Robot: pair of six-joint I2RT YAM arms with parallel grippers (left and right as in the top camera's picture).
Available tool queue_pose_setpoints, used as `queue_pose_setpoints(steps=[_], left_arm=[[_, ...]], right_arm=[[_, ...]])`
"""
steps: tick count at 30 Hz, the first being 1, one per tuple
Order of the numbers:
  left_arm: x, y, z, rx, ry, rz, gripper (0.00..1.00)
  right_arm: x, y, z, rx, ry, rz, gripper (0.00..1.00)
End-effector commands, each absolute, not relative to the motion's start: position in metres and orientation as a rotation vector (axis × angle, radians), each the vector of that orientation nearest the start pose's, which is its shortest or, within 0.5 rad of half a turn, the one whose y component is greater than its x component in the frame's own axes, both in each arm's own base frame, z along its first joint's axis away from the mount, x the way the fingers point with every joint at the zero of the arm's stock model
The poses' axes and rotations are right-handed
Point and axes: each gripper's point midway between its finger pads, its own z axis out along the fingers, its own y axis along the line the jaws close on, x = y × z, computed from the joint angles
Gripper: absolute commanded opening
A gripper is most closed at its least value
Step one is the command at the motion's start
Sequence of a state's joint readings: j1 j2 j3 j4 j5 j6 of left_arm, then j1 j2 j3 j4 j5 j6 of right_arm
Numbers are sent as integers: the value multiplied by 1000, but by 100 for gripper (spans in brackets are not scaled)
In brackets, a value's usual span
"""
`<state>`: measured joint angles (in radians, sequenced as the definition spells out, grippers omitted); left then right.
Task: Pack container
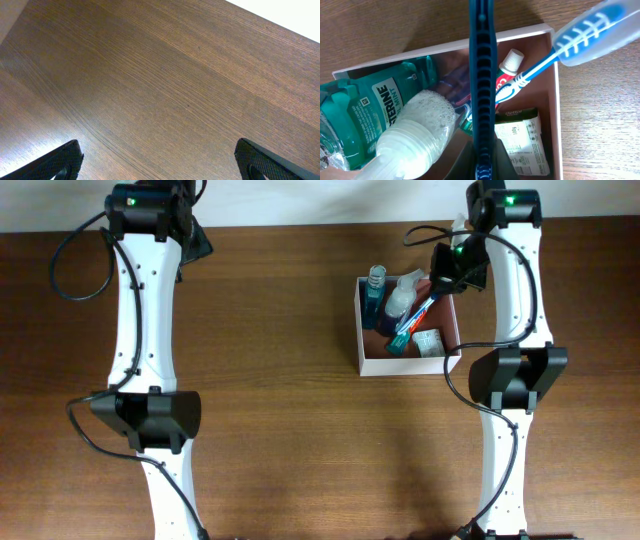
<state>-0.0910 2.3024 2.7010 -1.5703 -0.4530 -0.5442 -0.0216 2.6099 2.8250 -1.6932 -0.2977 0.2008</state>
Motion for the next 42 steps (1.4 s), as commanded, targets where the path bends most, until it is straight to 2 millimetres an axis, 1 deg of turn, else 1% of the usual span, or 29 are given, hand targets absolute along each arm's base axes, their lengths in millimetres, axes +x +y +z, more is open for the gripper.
queue_pose_setpoints(steps=[1,3,5,8,11,12,15,17,22,26,27,28,30,31,32,33,38,41,42], left_arm=[[493,33,245,-719,2504,426,99],[493,33,245,-719,2504,426,99],[493,33,245,-719,2503,426,99],[493,33,245,-719,2503,426,99],[493,33,245,-719,2504,426,100],[493,33,245,-720,2503,425,99],[493,33,245,-719,2504,426,99],[493,33,245,-719,2504,426,99],[493,33,245,-720,2504,426,99],[493,33,245,-720,2504,426,99],[493,33,245,-719,2504,426,100],[493,33,245,-719,2504,426,99],[493,33,245,-720,2504,426,99],[493,33,245,-719,2504,426,99],[493,33,245,-719,2503,426,99],[493,33,245,-720,2504,426,99],[493,33,245,-719,2504,426,99],[493,33,245,-719,2504,426,99],[493,33,245,-720,2504,426,99]], right_arm=[[497,46,134,279,2998,504,4],[497,51,137,274,2991,549,4],[496,53,141,265,2985,552,4],[491,46,148,269,2987,488,4],[480,31,156,283,3003,359,4],[476,30,160,283,3006,348,4],[460,35,166,259,3038,365,4],[452,39,163,245,3069,364,4],[436,48,139,239,3174,362,4],[424,47,123,257,3245,352,4],[422,46,121,259,3255,345,4],[421,45,119,261,3263,338,8],[420,44,118,260,3267,320,11],[420,41,117,259,3268,296,16],[420,40,117,259,3268,289,24],[420,40,117,260,3268,284,26],[423,38,116,257,3259,272,29],[423,34,119,273,3253,269,30],[424,31,121,284,3247,270,32]])
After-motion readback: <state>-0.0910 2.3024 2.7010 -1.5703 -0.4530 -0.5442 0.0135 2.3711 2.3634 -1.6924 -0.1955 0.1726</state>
